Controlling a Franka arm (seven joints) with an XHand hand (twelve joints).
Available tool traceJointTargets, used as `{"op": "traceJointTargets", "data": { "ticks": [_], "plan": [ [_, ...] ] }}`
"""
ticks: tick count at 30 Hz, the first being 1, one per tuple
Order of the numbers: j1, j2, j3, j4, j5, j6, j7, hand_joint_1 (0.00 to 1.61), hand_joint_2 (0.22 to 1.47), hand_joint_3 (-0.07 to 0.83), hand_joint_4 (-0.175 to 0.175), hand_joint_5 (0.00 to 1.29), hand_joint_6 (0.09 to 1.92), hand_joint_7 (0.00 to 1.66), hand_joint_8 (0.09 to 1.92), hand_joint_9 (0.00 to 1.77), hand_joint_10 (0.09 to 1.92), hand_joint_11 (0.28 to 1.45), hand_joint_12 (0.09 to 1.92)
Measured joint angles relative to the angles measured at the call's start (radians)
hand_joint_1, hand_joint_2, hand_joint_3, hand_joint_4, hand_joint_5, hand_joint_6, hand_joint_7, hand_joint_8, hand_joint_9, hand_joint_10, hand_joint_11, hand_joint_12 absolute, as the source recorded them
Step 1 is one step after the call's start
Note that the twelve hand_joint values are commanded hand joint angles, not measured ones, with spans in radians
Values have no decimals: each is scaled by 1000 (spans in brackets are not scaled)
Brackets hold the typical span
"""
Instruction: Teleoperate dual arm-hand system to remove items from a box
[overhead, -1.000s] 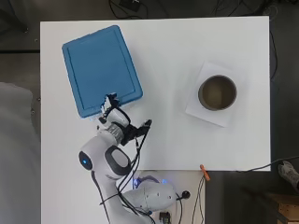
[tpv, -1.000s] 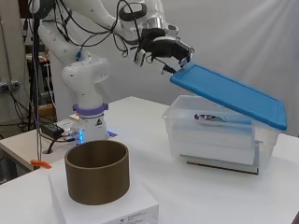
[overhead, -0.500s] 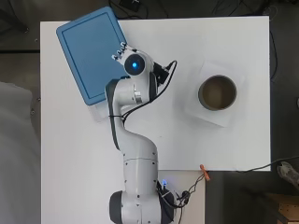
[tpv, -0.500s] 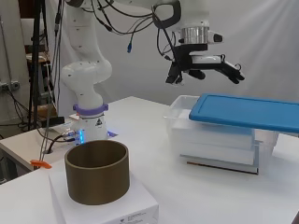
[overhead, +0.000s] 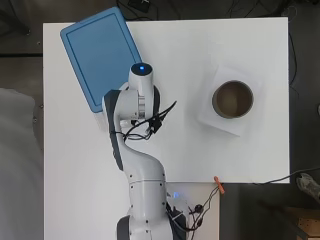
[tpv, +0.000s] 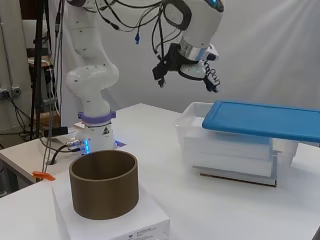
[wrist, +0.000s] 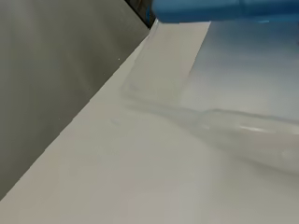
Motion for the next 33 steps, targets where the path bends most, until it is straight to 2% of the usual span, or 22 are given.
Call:
{"op": "traceJointTargets", "data": {
  "ticks": [4,9,11,16,18,22,25,27,28,29,31,33],
  "plan": [
    [-1,-31,18,-84,40,-9,87,0,1108,11,-62,489,87,611,87,697,87,501,87],
    [-4,-37,42,-164,33,7,275,0,1111,7,-110,399,87,566,87,648,87,477,87],
    [-7,-35,46,-179,28,23,341,0,1113,6,-101,335,87,509,87,614,87,459,87],
    [-15,15,52,-161,7,82,522,0,1104,-1,-64,314,87,450,87,541,87,423,87],
    [-23,75,50,-100,13,66,533,0,1099,-2,-49,311,87,423,87,506,87,414,87],
    [-37,219,46,62,23,70,520,0,1127,8,-47,344,87,446,87,523,87,439,87],
    [-41,277,52,129,-13,137,488,0,1142,3,-44,393,87,506,87,590,87,486,87],
    [-43,320,61,176,-41,127,489,0,1141,1,-28,447,87,569,87,660,87,530,87],
    [-43,349,67,209,-61,115,488,59,1109,-3,-15,462,87,592,87,688,87,543,87],
    [-43,375,70,239,-85,106,486,155,1067,-12,-10,429,87,528,87,638,87,537,87],
    [-44,425,73,293,-138,108,463,94,914,-34,-25,176,87,262,87,359,87,460,87],
    [-43,441,83,311,-179,168,421,30,841,-21,-29,102,87,176,87,256,87,409,87]
  ]
}}
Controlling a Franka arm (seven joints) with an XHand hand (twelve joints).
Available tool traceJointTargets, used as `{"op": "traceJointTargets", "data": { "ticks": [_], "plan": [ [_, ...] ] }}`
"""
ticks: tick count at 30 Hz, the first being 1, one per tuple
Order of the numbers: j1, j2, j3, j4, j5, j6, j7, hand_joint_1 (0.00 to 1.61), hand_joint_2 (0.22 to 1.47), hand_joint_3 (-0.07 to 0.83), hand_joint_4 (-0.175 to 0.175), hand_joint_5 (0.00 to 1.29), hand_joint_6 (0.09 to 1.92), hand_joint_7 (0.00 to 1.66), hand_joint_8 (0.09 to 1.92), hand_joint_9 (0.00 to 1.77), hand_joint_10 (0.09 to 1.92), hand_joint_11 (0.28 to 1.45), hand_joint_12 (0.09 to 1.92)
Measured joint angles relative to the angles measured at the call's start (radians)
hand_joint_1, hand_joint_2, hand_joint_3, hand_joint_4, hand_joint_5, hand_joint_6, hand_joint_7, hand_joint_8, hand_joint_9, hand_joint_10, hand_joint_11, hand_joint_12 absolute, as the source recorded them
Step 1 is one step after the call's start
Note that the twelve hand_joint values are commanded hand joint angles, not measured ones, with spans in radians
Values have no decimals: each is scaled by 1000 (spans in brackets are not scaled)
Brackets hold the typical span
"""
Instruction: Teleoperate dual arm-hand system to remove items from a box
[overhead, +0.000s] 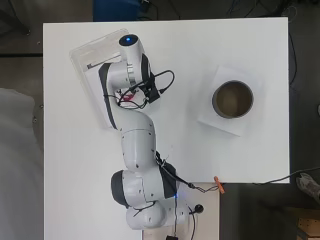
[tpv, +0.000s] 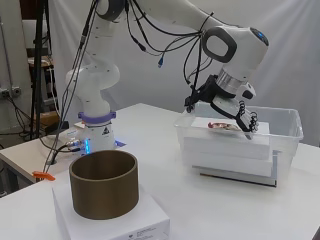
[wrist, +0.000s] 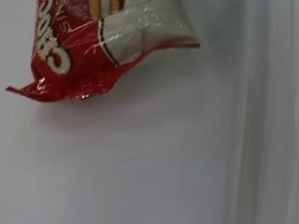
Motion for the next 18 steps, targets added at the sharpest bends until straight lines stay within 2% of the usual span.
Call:
{"op": "traceJointTargets", "data": {
  "ticks": [3,9,12,15,18],
  "plan": [
    [3,-75,20,-96,-67,125,-14,40,852,0,-25,144,87,176,87,245,87,393,87],
    [13,-350,67,-544,-253,422,10,150,861,2,-21,182,87,230,87,301,87,407,87],
    [20,-459,94,-684,-365,559,31,212,872,5,-18,195,87,251,87,320,87,416,87],
    [24,-496,115,-723,-415,600,52,404,876,2,-8,185,87,232,87,323,87,415,87],
    [25,-484,136,-714,-464,563,111,530,807,-22,-13,37,87,42,87,216,87,378,87]
  ]
}}
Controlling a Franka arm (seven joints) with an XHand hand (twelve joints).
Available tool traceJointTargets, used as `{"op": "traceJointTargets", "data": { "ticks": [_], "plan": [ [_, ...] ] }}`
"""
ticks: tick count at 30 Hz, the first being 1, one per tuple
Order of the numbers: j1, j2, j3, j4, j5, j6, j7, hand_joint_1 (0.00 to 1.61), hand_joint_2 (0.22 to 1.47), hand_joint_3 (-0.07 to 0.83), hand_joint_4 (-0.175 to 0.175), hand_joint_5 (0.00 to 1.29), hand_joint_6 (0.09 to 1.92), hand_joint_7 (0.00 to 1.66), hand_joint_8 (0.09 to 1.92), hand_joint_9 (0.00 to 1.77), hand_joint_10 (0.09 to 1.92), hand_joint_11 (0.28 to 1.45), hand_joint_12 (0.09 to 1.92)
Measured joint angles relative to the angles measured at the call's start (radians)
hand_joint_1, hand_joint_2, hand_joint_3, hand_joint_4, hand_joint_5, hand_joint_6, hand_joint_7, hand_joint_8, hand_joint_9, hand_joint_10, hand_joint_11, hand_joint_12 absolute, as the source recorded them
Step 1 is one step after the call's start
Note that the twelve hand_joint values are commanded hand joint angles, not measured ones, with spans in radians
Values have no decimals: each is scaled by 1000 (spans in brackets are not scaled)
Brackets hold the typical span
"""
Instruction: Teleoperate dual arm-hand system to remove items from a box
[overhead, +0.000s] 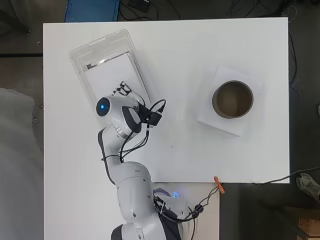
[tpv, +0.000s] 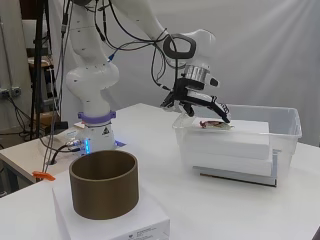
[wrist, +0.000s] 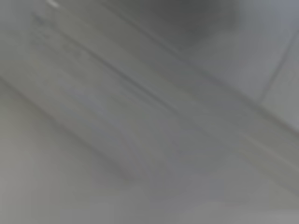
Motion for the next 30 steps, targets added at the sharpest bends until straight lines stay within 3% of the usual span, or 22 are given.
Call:
{"op": "traceJointTargets", "data": {
  "ticks": [3,6,8,9,10,12,13,14,15,16,17,20,24,30],
  "plan": [
    [-2,55,13,78,-29,-132,96,542,790,-23,-18,3,87,7,87,196,87,375,87],
    [-4,87,12,156,-5,-178,136,543,787,-21,-19,0,87,3,87,194,87,375,87],
    [-4,97,12,171,5,-181,148,817,1068,4,52,495,847,564,1258,861,1242,793,1170],
    [-9,93,15,171,14,-183,146,891,1146,5,74,630,1085,727,1593,1048,1575,898,1524],
    [-19,82,24,171,30,-184,137,930,1189,5,87,700,1220,813,1772,1139,1753,949,1716],
    [-55,56,59,187,77,-193,118,952,1228,5,99,741,1346,871,1904,1175,1885,962,1849],
    [-73,49,76,201,95,-193,112,783,1158,-7,63,600,988,752,1444,995,1449,801,1415],
    [-82,55,82,210,104,-190,104,538,1005,-21,20,389,589,544,894,719,929,641,888],
    [-84,64,77,213,106,-184,97,356,892,-18,-3,214,313,328,488,480,536,534,498],
    [-85,76,61,213,100,-173,93,199,830,-11,-15,109,156,200,248,349,295,482,260],
    [-86,88,35,215,84,-169,104,102,802,-5,-21,53,87,143,126,289,166,458,132],
    [-88,122,12,237,47,-175,139,24,810,4,-23,29,87,173,87,290,87,440,87],
    [-144,144,164,247,40,-183,141,200,829,2,-10,107,87,327,87,427,87,478,87],
    [-170,154,419,255,45,-198,126,193,805,-5,-20,44,87,216,87,348,87,469,87]
  ]
}}
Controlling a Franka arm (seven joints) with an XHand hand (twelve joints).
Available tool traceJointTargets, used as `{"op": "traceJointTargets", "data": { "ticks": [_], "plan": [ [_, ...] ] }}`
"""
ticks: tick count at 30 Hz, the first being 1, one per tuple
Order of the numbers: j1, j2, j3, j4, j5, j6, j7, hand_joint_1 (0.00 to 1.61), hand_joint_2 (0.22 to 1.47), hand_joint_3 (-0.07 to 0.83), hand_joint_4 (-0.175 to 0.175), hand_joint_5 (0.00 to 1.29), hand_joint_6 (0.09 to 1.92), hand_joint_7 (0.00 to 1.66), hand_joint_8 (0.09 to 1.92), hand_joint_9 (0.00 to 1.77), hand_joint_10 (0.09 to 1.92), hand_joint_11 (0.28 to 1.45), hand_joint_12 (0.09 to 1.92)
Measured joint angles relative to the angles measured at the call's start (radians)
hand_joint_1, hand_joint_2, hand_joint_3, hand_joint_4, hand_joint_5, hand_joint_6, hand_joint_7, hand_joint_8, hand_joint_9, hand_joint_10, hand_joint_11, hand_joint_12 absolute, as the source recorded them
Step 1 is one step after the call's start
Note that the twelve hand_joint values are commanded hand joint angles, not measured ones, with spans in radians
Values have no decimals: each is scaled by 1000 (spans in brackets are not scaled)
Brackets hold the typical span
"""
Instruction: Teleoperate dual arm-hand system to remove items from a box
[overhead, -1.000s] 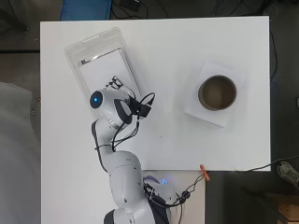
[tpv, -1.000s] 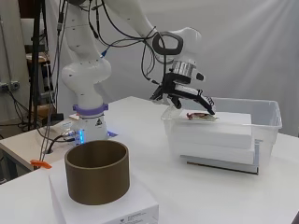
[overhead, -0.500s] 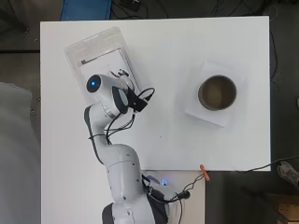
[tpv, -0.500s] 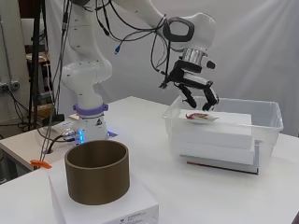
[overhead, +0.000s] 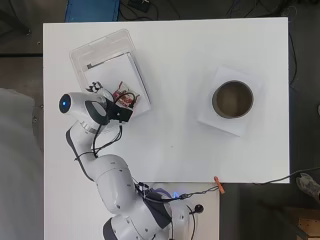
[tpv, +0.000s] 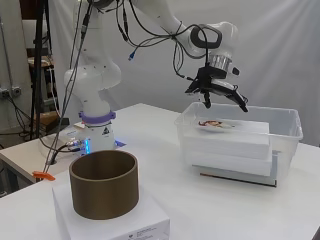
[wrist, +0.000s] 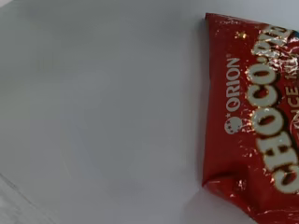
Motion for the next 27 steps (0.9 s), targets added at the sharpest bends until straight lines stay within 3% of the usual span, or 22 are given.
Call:
{"op": "traceJointTargets", "data": {
  "ticks": [4,8,13,18,22,27],
  "plan": [
    [-90,-52,1,-2,60,7,-40,168,812,0,-33,43,87,226,87,348,87,469,87],
    [-424,-145,86,-3,133,14,-78,116,850,13,-41,74,87,261,87,364,87,471,87],
    [-893,-196,563,-12,162,19,-88,139,868,3,-24,164,87,324,87,414,87,483,87],
    [-975,-158,1022,-32,111,26,-59,132,873,3,-19,205,87,397,87,474,87,504,87],
    [-962,-149,924,-49,107,39,-45,123,893,5,-12,296,87,510,87,548,87,530,87],
    [-965,-140,589,-56,179,14,-41,139,927,13,-6,309,87,488,87,525,87,519,87]
  ]
}}
